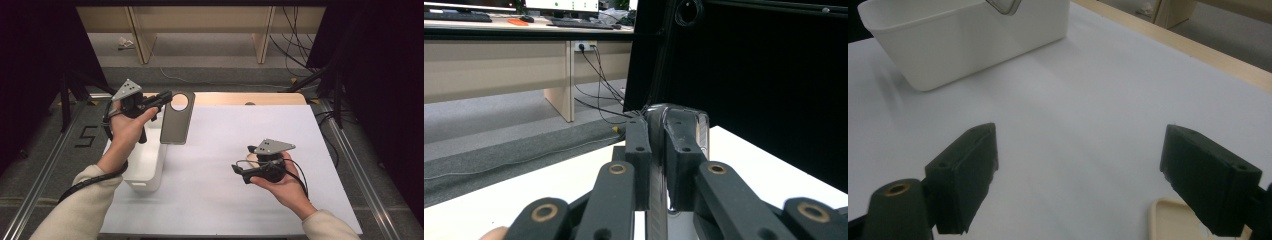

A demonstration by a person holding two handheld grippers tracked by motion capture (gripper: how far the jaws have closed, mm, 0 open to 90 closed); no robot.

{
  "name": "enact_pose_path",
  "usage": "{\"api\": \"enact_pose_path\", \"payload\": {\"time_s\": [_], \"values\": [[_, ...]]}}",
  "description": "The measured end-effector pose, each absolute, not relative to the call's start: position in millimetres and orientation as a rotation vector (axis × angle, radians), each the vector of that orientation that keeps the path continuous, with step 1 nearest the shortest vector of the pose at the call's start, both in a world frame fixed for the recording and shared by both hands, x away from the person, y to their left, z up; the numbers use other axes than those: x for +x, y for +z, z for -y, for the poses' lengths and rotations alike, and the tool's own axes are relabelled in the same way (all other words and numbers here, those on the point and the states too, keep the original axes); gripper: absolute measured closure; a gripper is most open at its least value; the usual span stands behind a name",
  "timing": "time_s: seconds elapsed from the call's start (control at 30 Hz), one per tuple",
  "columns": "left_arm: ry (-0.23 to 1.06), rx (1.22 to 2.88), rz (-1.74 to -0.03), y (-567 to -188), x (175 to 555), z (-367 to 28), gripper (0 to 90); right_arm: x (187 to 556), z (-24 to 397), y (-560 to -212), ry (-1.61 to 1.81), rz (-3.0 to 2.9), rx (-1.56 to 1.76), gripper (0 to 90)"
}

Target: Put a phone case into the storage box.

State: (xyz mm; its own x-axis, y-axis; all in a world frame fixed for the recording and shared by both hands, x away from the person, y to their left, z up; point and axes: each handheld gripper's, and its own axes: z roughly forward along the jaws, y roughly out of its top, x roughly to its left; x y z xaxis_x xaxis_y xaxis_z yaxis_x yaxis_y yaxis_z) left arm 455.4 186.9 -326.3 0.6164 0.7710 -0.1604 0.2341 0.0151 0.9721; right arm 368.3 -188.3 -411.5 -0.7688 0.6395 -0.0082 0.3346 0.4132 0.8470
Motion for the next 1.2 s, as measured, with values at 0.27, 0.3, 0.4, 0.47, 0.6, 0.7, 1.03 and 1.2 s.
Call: {"api": "enact_pose_path", "payload": {"time_s": [0.27, 0.3, 0.4, 0.47, 0.6, 0.7, 1.03, 1.2], "values": [[0.525, 1.534, -0.881, -326, 460, -196, 81.6, 369, 188, -412, 1.292, -2.343, 0.843, 16.4], [0.525, 1.531, -0.885, -326, 461, -197, 81.6, 369, 188, -412, 1.291, -2.343, 0.842, 16.4], [0.525, 1.521, -0.895, -325, 463, -201, 81.6, 369, 188, -412, 1.291, -2.345, 0.844, 16.4], [0.527, 1.519, -0.900, -324, 464, -204, 81.7, 369, 189, -412, 1.292, -2.344, 0.844, 16.4], [0.533, 1.513, -0.908, -322, 466, -208, 81.6, 369, 189, -412, 1.295, -2.340, 0.849, 16.4], [0.538, 1.509, -0.911, -321, 467, -211, 81.6, 369, 189, -412, 1.296, -2.341, 0.847, 16.5], [0.536, 1.502, -0.925, -320, 471, -218, 81.6, 369, 189, -413, 1.288, -2.344, 0.850, 16.4], [0.542, 1.500, -0.932, -320, 473, -220, 81.6, 369, 189, -413, 1.292, -2.340, 0.853, 16.4]]}}
